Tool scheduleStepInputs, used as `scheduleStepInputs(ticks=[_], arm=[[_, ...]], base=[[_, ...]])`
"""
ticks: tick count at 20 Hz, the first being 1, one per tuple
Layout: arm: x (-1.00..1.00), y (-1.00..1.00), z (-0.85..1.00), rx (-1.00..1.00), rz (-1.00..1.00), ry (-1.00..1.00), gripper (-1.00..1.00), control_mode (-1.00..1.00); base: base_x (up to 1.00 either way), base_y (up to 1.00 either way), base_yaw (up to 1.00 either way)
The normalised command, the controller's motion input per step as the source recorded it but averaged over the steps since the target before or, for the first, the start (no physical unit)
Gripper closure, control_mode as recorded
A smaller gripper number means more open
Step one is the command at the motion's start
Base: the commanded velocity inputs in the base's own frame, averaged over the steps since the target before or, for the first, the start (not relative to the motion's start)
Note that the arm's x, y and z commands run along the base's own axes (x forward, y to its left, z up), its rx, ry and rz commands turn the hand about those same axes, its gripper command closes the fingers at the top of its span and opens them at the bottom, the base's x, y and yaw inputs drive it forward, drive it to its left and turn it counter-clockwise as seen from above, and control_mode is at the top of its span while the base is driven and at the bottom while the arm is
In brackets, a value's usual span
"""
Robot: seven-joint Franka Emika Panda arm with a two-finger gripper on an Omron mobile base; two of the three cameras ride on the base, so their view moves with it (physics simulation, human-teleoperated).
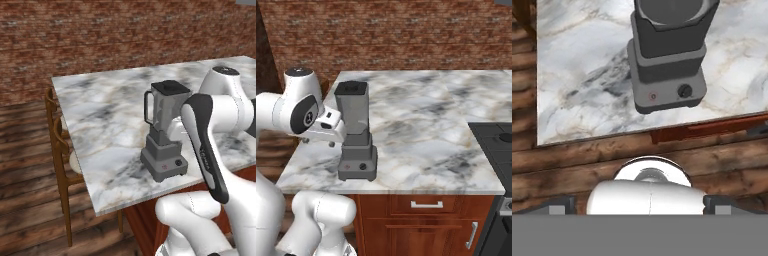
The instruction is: Grab the lemon and onion from the fridge, place them in the blender, close the lid, and turn on the blender to create a marinade.
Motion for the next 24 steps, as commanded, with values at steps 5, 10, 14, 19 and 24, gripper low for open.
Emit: scheduleStepInputs(ticks=[5, 10, 14, 19, 24], arm=[[0.06, 0.0, -0.33, 0.0, 0.09, 0.0, -1.0, -1.0], [0.02, 0.0, -0.32, 0.0, 0.03, 0.0, -1.0, -1.0], [0.0, 0.0, -0.37, 0.0, 0.01, 0.0, -1.0, -1.0], [0.01, 0.0, -0.35, 0.0, 0.0, 0.0, -1.0, -1.0], [0.07, 0.02, -0.35, 0.0, 0.0, 0.0, -1.0, -1.0]], base=[[0.0, 0.0, 0.0], [0.0, 0.0, 0.0], [0.0, 0.0, 0.0], [0.0, 0.0, 0.0], [0.0, 0.0, 0.0]])
